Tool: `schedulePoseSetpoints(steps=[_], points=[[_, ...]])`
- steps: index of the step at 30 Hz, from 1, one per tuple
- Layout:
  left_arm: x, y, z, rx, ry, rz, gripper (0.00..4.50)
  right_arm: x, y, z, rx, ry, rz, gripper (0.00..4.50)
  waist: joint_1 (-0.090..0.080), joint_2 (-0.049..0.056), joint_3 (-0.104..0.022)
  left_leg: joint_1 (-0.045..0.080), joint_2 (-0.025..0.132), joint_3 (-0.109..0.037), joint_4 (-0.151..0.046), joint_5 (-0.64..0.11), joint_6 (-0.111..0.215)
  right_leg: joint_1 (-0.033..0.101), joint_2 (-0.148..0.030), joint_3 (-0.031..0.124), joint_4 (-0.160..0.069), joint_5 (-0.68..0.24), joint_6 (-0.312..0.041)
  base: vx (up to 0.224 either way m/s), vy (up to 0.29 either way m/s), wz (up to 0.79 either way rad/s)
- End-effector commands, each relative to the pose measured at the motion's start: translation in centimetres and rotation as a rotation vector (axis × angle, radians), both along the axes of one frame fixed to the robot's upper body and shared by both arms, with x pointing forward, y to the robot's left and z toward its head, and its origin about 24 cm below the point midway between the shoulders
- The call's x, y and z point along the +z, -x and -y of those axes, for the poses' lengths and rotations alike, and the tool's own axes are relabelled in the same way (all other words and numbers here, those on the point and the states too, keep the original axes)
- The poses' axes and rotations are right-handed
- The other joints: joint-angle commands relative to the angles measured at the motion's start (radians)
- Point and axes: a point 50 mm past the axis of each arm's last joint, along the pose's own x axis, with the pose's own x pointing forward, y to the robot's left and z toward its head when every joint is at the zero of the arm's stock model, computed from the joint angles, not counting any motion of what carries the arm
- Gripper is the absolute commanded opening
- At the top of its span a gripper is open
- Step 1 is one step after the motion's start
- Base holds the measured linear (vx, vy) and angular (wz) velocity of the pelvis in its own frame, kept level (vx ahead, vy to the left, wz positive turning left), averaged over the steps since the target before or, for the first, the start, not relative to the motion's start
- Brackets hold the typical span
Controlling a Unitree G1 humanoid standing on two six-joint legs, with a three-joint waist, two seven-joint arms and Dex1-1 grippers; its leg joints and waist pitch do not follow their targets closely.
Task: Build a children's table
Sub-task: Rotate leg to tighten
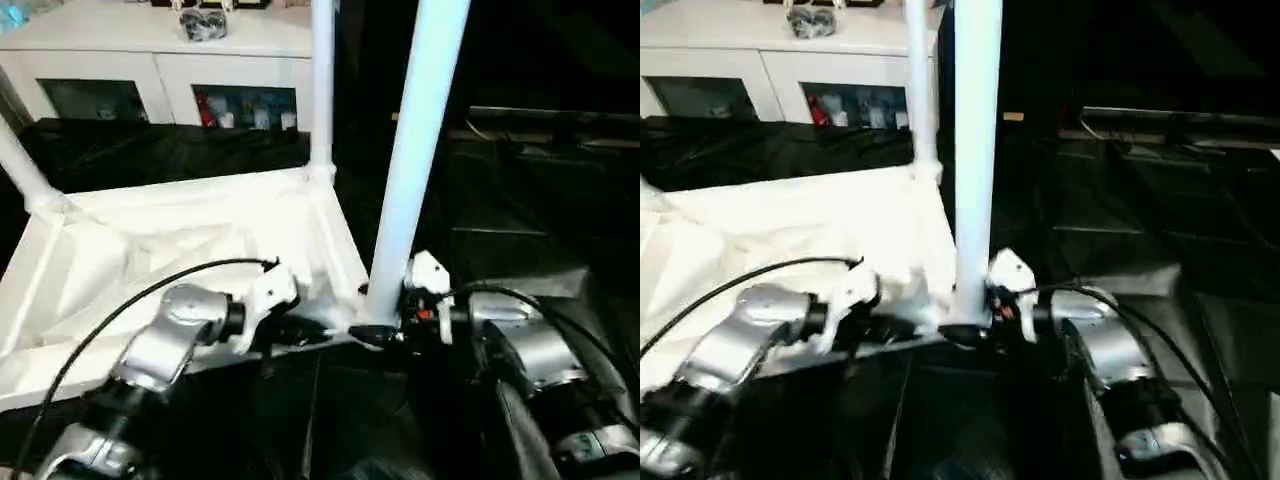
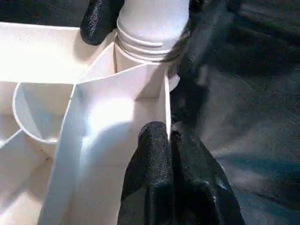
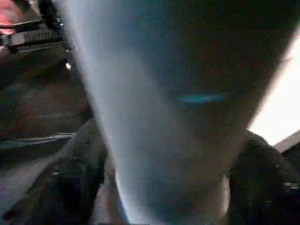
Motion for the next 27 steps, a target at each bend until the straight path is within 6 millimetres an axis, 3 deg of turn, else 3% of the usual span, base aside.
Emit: schedulePoseSetpoints(steps=[1, 7, 13, 16, 19, 24, 27], points=[[1.7, 0.5, 1.7, -0.124, 0.086, 0.027, 0.00, -0.5, 0.6, -0.5, 0.049, 0.015, -0.033, 3.34, 0.001, -0.010, -0.060, 0.012, 0.066, -0.021, -0.068, -0.146, 0.085, 0.047, -0.091, 0.054, -0.071, -0.178, -0.228, 0.000, 0.000, 0.00], [1.6, 0.7, 1.3, -0.129, 0.080, 0.020, 0.00, -0.6, 0.9, -0.5, 0.073, 0.016, -0.044, 2.81, 0.000, -0.012, -0.058, 0.012, 0.065, -0.023, -0.071, -0.168, 0.067, 0.048, -0.092, 0.055, -0.077, -0.224, -0.212, 0.000, 0.000, 0.00], [1.6, -0.1, 1.7, -0.046, 0.086, 0.065, 0.00, -0.9, 1.2, -1.2, 0.044, -0.014, -0.045, 2.72, 0.002, -0.012, -0.060, 0.013, 0.065, -0.023, -0.070, -0.155, 0.067, 0.046, -0.092, 0.056, -0.074, -0.199, -0.213, 0.000, 0.000, 0.00], [1.1, -1.6, 2.6, 0.092, 0.051, 0.126, 0.00, -1.6, -0.2, -2.2, -0.175, -0.033, -0.019, 2.72, -0.004, -0.010, -0.055, 0.015, 0.061, -0.023, -0.073, -0.171, 0.051, 0.043, -0.092, 0.056, -0.083, -0.237, -0.208, 0.000, 0.000, 0.00], [1.1, -2.1, 3.3, 0.150, 0.048, 0.147, 0.00, -1.9, -0.9, -2.8, -0.281, -0.045, 0.002, 2.72, -0.010, -0.011, -0.054, 0.018, 0.059, -0.027, -0.075, -0.212, 0.022, 0.045, -0.097, 0.055, -0.094, -0.337, -0.176, 0.000, 0.000, 0.00], [1.3, -3.3, 5.9, 0.326, 0.068, 0.192, 0.00, -3.0, -2.0, -5.3, -0.567, -0.065, -0.048, 2.70, -0.015, -0.007, -0.054, 0.018, 0.061, -0.028, -0.080, -0.222, 0.005, 0.043, -0.094, 0.057, -0.093, -0.329, -0.169, 0.000, 0.000, 0.00], [1.3, -3.2, 7.2, 0.314, 0.081, 0.194, 0.00, -2.9, -2.1, -7.3, -0.586, -0.044, -0.020, 2.70, -0.018, -0.005, -0.056, 0.017, 0.060, -0.029, -0.080, -0.220, 0.006, 0.043, -0.095, 0.057, -0.092, -0.305, -0.167, 0.000, 0.000, 0.00]])
